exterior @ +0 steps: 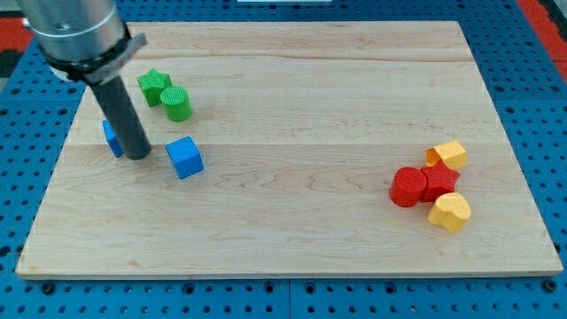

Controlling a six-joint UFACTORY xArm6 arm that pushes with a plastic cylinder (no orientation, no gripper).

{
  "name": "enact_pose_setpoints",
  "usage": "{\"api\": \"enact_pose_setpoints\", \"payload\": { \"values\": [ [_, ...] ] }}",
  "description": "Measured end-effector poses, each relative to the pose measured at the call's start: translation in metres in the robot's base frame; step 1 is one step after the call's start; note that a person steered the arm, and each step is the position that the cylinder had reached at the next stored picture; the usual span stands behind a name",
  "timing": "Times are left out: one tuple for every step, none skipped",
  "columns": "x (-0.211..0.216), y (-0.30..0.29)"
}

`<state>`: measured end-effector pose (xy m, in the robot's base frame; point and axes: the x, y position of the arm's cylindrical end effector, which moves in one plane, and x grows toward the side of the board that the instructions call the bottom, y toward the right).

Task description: Move the triangle to the top left of the blue cube

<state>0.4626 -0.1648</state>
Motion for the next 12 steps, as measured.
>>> {"api": "enact_pose_setpoints", "payload": {
  "values": [
    [0.019,0.102],
    [0.029,0.194],
    [0.030,0.202],
    [0.032,0.107],
    [0.034,-0.009],
    [0.012,-0.113],
    [-0.042,-0.098],
    [-0.029,-0.020],
    [-0.010,0.031],
    [0.010,0.092],
    [0.025,0.130],
    [0.026,0.056]
  ]
}}
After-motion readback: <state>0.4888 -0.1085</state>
